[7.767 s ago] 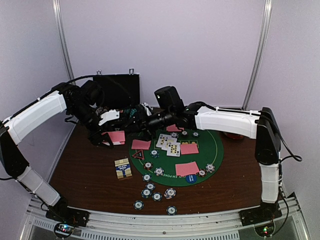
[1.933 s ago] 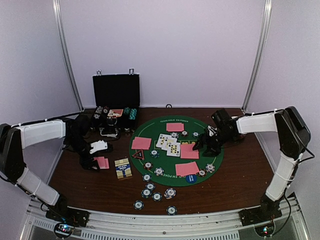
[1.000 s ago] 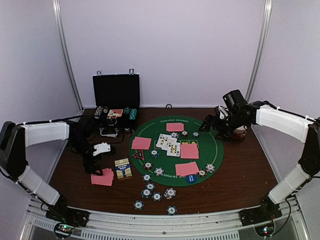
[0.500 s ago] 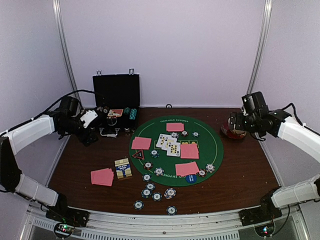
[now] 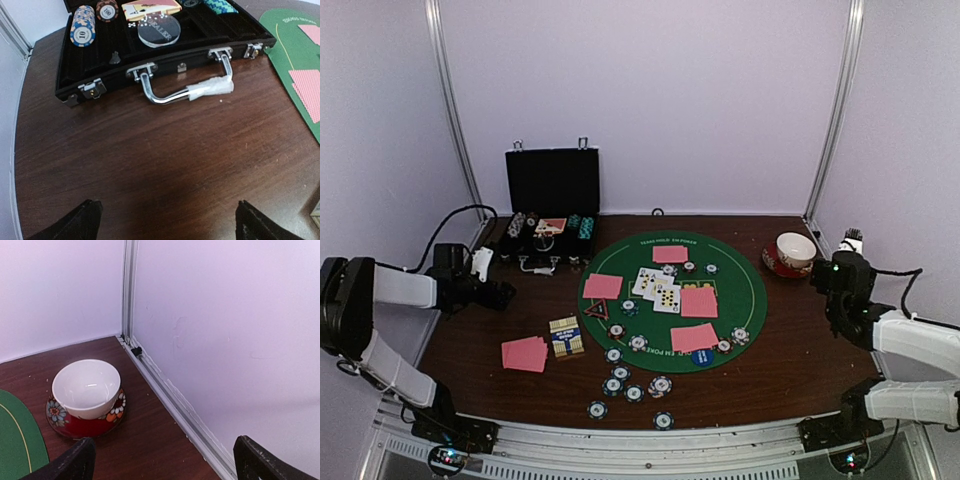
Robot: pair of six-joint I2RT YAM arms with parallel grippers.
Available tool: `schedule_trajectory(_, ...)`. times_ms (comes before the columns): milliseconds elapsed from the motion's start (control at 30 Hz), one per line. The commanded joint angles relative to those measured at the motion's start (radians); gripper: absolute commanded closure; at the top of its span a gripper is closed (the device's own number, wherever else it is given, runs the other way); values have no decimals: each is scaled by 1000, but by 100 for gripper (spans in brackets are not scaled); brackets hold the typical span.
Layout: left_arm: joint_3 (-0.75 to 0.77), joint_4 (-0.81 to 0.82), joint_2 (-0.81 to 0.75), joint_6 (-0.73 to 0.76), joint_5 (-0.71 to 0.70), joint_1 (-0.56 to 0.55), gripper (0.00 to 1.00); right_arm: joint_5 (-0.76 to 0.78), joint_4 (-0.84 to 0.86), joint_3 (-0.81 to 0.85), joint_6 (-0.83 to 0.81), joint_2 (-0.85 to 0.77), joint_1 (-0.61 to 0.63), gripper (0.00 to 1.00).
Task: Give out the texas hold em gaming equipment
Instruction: Reset both arms
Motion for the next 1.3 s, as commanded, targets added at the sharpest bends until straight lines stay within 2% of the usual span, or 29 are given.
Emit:
schedule_trajectory(0, -20, 315, 45, -80, 52, 7, 2, -52, 266, -40, -63, 112, -51, 1)
schedule_trajectory(167, -18, 356, 114, -82, 39, 7, 2, -98, 453, -49, -88, 290, -101, 1)
schedule_trajectory(233, -36, 378, 107, -84, 38, 7, 2, -119, 465, -37, -86, 314, -121, 0)
schedule_trajectory(400, -167, 597, 75, -98, 3, 7, 2, -204, 575, -14, -99, 421, -173, 0)
schedule_trajectory(500, -245, 793, 121, -110, 3, 7, 2, -252, 676, -20, -122, 493, -183, 0)
schedule_trajectory(533, -225, 711, 104, -99, 2, 7, 2, -289, 690, -17, -139, 506, -185, 0)
schedule_trajectory(600, -232, 759, 120, -106, 5, 7, 2, -398, 687, -17, -193, 528, -184, 0)
schedule_trajectory(667, -229, 725, 109, -102, 0, 7, 2, -449, 839, -36, -242, 611, -180, 1)
schedule_trajectory(733, -233, 745, 113, -105, 1, 7, 2, -427, 688, 8, -214, 578, -178, 1)
schedule_trajectory(800, -233, 744, 112, -105, 1, 7, 2, -432, 724, 14, -200, 601, -196, 1)
schedule_trajectory(867, -233, 745, 113, -104, -1, 7, 2, -439, 662, 24, -171, 580, -212, 0)
schedule_trajectory(967, -234, 751, 114, -105, 1, 7, 2, -444, 722, 7, -188, 592, -212, 0)
schedule_trajectory(1267, -235, 752, 114, -106, 1, 7, 3, -443, 708, 15, -189, 593, -212, 1)
